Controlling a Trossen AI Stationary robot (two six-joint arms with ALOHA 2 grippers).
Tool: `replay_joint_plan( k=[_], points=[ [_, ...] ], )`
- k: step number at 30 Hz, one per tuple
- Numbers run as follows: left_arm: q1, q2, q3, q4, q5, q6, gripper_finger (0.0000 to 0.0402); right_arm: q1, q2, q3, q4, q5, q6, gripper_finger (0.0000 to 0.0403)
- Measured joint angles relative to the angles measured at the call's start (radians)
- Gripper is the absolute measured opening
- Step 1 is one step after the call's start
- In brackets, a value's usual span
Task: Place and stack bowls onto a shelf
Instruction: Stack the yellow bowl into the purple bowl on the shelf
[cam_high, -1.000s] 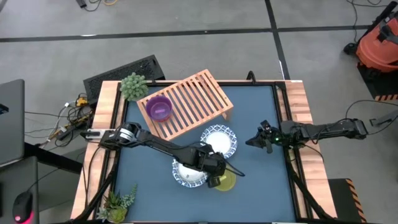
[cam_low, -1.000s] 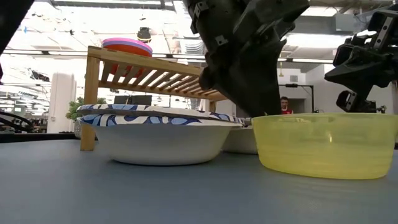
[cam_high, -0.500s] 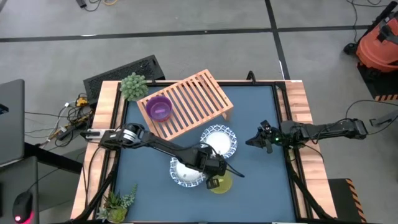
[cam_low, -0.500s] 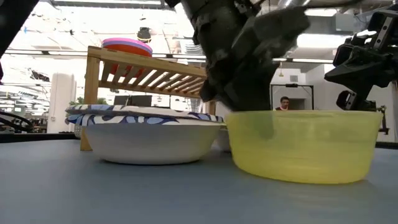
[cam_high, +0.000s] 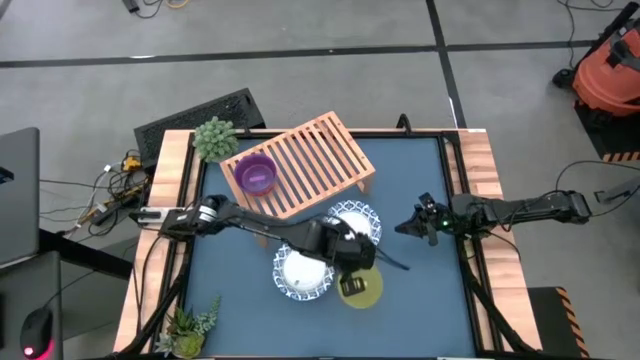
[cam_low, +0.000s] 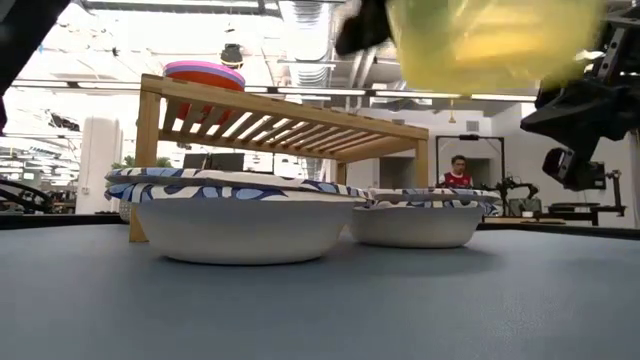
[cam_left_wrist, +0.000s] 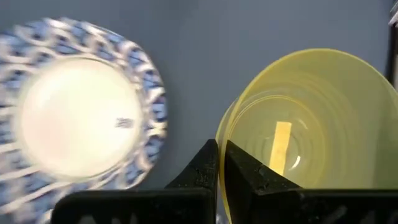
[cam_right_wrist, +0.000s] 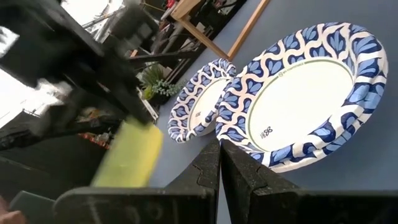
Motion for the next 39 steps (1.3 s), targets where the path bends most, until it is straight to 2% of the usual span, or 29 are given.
replay_joint_plan(
  k=[3, 8, 12, 15, 21, 27, 31, 34, 39],
  points=[
    [0.026, -0.004, 0.153, -0.188, -0.005, 0.007, 0.0, 0.0, 0.0, 0.0, -0.001, 0.01, 0.016, 0.0042],
    [0.094, -0.19, 0.048, -0.331, -0.05, -0.033, 0.0, 0.0, 0.001, 0.0, -0.003, 0.014, 0.016, 0.0042],
    [0.15, -0.315, 0.047, -0.512, -0.245, -0.103, 0.0, -0.002, 0.001, 0.0, -0.003, 0.015, 0.016, 0.0042],
    [0.212, -0.402, 0.047, -0.619, -0.33, -0.166, 0.0, -0.002, 0.001, 0.0, -0.003, 0.015, 0.016, 0.0042],
    [0.369, -0.579, 0.032, -0.635, -0.413, -0.243, 0.0, -0.002, 0.001, 0.0, -0.003, 0.015, 0.016, 0.0042],
    [0.529, -0.692, -0.02, -0.627, -0.422, -0.268, 0.0, -0.002, 0.001, 0.0, -0.003, 0.015, 0.012, 0.0042],
    [0.591, -0.756, -0.164, -0.628, -0.356, -0.282, 0.0, -0.002, 0.001, 0.0, -0.003, 0.015, 0.011, 0.0042],
    [0.605, -0.805, -0.306, -0.63, -0.257, -0.297, 0.0, -0.002, 0.001, 0.0, -0.003, 0.015, 0.011, 0.0042],
    [0.606, -0.918, -0.483, -0.614, -0.228, -0.361, 0.0, -0.002, 0.001, 0.0, -0.003, 0.015, 0.008, 0.0042]
  ],
)
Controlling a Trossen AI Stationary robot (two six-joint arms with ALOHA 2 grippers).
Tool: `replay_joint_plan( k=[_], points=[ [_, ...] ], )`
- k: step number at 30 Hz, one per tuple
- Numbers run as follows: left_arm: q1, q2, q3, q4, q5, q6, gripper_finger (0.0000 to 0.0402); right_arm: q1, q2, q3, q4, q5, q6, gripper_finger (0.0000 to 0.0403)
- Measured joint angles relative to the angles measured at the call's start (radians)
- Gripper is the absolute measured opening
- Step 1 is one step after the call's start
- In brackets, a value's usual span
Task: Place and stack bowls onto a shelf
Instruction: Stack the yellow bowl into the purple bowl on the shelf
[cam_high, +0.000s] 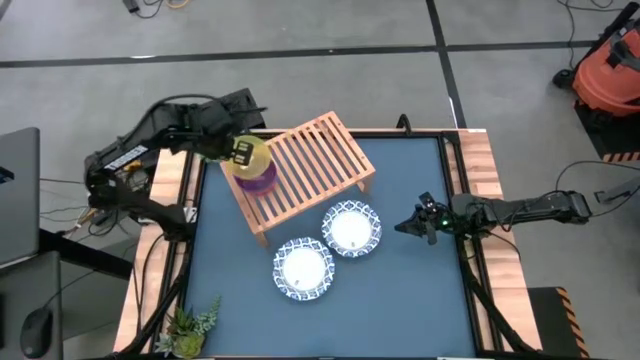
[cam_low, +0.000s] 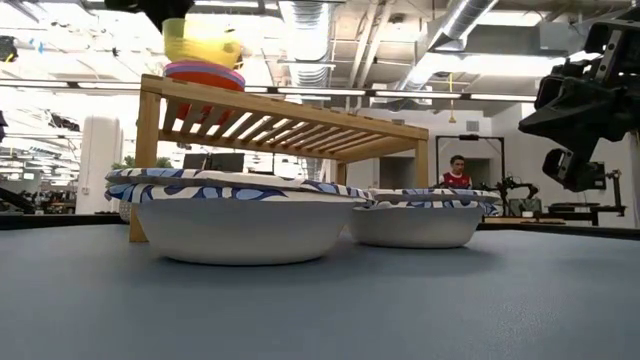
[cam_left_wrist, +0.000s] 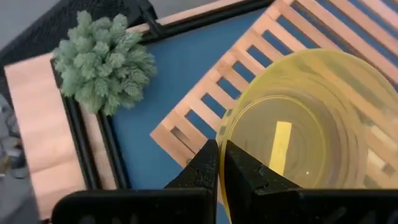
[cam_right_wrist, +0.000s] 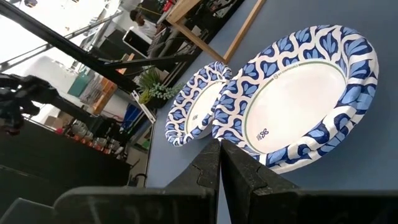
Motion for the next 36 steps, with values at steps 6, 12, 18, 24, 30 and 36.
replay_joint_plan(
  k=[6, 12, 18, 24, 30, 36],
  points=[
    [-0.001, -0.11, -0.142, 0.121, 0.084, -0.052, 0.0, 0.0, 0.0, 0.0, 0.0, 0.0, -0.004, 0.0042],
    [-0.001, -0.115, -0.244, 0.206, 0.12, -0.06, 0.0, 0.0, 0.0, 0.0, 0.0, 0.0, -0.003, 0.0042],
    [0.0, -0.097, -0.278, 0.273, 0.126, -0.054, 0.0, 0.0, 0.0, 0.0, 0.0, 0.0, 0.0, 0.0042],
    [0.0, -0.095, -0.28, 0.243, 0.128, -0.052, 0.0, 0.0, 0.0, 0.0, 0.0, 0.0, 0.0, 0.0042],
    [0.0, -0.094, -0.28, 0.243, 0.119, -0.027, 0.0009, 0.0, 0.0, 0.0, 0.0, 0.0, 0.001, 0.0042],
    [-0.001, -0.094, -0.28, 0.243, 0.127, 0.031, 0.0075, 0.0, 0.0, 0.0, 0.0, 0.0, 0.0, 0.0042]
  ],
)
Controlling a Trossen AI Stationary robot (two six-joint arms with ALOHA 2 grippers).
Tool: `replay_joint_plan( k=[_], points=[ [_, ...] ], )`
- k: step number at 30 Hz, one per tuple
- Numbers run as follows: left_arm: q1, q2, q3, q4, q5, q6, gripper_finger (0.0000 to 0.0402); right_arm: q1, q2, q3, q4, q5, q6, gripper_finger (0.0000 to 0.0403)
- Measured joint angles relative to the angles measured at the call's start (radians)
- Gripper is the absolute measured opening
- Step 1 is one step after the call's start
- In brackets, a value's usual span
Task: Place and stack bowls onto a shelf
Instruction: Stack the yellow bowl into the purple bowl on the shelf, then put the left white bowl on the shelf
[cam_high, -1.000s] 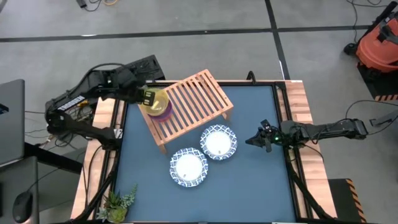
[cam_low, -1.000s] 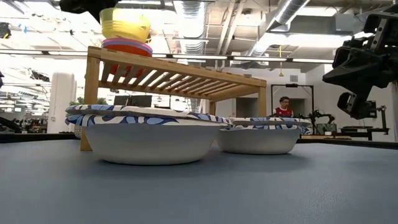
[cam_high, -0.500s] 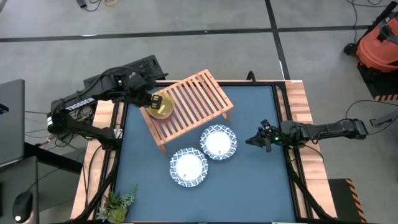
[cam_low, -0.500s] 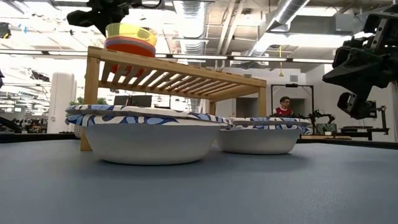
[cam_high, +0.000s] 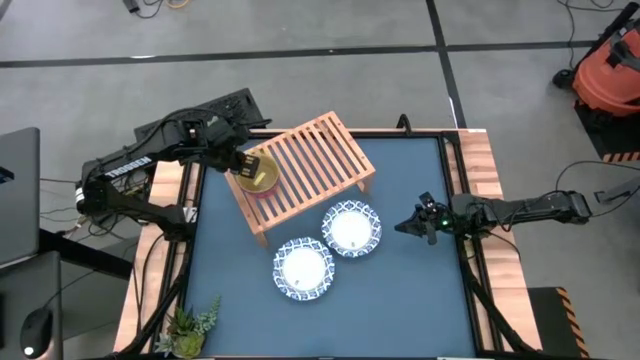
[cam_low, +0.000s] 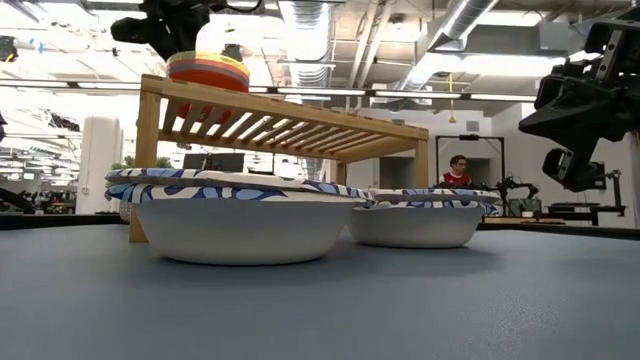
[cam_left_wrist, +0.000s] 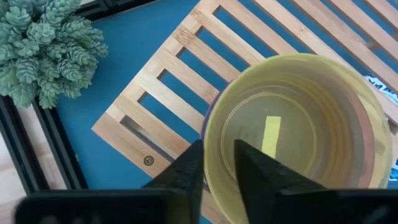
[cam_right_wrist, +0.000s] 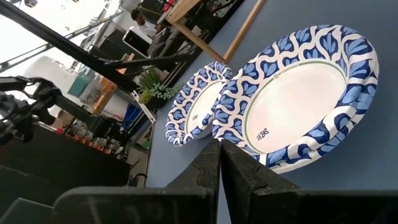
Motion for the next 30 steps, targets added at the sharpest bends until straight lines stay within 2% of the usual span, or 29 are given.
replay_joint_plan(
  k=[8, 11, 15, 18, 22, 26, 30],
  points=[
    [0.0, -0.001, 0.032, -0.015, 0.029, 0.037, 0.0179, 0.0, 0.0, 0.0, 0.0, 0.0, 0.0, 0.0042],
    [-0.009, -0.001, 0.099, -0.022, 0.09, 0.067, 0.0194, 0.0, 0.0, 0.0, 0.0, 0.0, 0.001, 0.0042],
    [-0.087, -0.002, 0.194, -0.019, 0.143, 0.09, 0.0196, 0.0, 0.0, 0.0, 0.0, 0.0, 0.001, 0.0042],
    [-0.203, -0.003, 0.233, 0.01, 0.147, 0.093, 0.0195, 0.0, 0.0, 0.0, 0.0, 0.0, 0.001, 0.0042],
    [-0.429, 0.014, 0.235, 0.098, 0.115, 0.118, 0.0193, 0.0, 0.0, 0.0, 0.0, 0.0, 0.001, 0.0042],
    [-0.667, 0.084, 0.235, 0.124, -0.013, 0.149, 0.0192, 0.0, 0.0, 0.0, 0.0, 0.0, 0.008, 0.0042],
    [-0.839, 0.204, 0.234, 0.124, -0.141, 0.174, 0.0192, 0.0, 0.0, 0.0, 0.0, 0.0, 0.008, 0.0042]
  ],
)
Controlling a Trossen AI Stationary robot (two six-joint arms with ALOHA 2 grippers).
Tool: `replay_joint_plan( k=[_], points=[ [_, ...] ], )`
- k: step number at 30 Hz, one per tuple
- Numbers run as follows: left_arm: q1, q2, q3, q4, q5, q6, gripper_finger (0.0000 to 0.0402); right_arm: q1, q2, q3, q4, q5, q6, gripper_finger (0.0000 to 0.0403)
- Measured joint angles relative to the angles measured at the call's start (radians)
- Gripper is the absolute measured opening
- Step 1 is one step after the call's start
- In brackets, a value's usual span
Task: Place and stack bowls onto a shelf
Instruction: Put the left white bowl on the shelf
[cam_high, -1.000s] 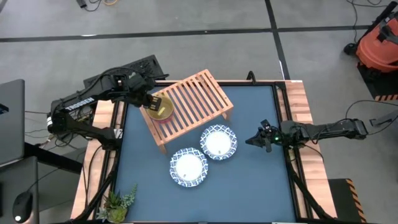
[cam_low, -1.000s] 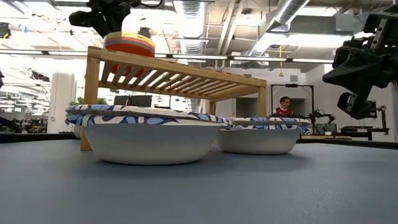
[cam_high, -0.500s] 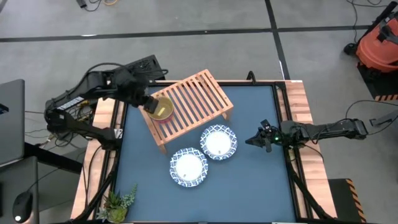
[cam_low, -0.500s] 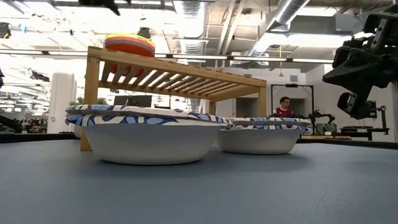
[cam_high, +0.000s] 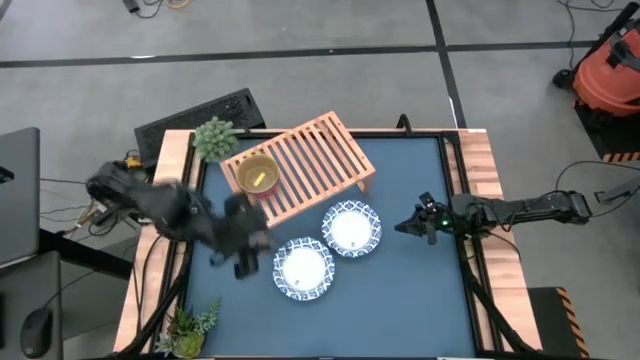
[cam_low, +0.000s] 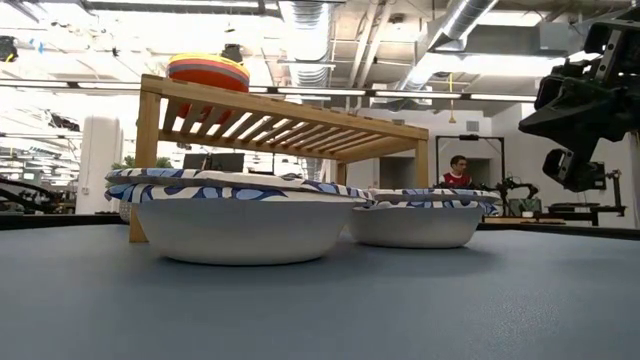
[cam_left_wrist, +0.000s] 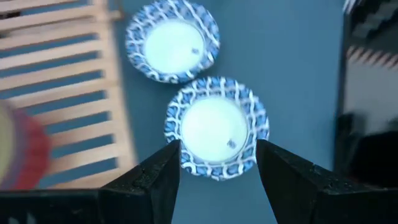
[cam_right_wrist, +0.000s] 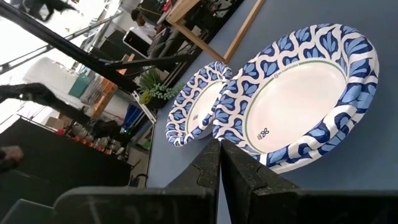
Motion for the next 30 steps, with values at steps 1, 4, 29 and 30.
replay_joint_plan(
  k=[1, 4, 29, 30],
  points=[
    [-0.03, 0.035, 0.0, 0.0, -0.019, 0.006, 0.0192, 0.0, 0.0, 0.0, 0.0, 0.0, 0.0, 0.0042],
    [-0.094, 0.147, 0.0, 0.0, -0.049, 0.035, 0.0192, 0.0, 0.0, 0.0, 0.0, 0.0, 0.002, 0.0042],
    [-0.149, 0.469, -0.134, 0.217, 0.102, 0.315, 0.0192, 0.001, 0.0, 0.0, 0.0, -0.001, 0.028, 0.0042],
    [-0.149, 0.469, -0.145, 0.229, 0.108, 0.329, 0.0192, 0.001, 0.0, 0.0, 0.0, -0.001, 0.028, 0.0042]
  ],
)
